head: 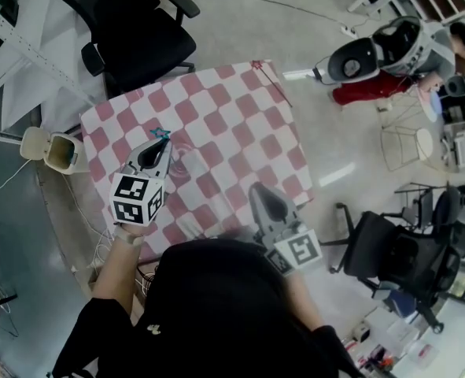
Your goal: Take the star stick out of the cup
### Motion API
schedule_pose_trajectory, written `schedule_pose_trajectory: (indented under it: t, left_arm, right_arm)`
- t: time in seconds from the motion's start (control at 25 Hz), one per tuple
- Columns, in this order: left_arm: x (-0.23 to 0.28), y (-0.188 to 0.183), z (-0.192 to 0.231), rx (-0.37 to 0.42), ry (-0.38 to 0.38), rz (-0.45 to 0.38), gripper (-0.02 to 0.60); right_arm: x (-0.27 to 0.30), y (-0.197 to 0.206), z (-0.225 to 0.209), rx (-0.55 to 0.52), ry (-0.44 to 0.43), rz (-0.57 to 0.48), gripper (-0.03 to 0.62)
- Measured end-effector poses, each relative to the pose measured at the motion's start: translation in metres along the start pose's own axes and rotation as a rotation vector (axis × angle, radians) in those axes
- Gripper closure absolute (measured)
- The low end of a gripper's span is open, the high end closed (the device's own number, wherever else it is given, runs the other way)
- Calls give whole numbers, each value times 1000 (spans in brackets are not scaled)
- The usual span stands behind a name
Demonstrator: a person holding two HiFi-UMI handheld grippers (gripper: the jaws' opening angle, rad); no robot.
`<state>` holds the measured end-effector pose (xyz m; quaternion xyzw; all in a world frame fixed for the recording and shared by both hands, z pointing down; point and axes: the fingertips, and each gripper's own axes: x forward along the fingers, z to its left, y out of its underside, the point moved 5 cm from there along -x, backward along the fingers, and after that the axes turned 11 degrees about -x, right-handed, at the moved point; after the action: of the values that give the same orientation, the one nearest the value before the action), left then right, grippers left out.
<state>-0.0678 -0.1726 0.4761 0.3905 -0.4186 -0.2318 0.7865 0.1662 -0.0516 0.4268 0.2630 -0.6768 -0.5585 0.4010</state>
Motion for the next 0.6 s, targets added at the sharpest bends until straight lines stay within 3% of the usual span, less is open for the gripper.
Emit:
schedule_pose_trajectory:
  t: [0.28,0.6]
  left_arm:
    - [-64,-12,-19,-14,-40,-104,532]
    - [-130,-1,-15,-73,-121,-183,532]
  right_arm:
    - [14,-10,19,-2,-106,-43,554]
    - [38,-20,53,-53,-259,-56,554]
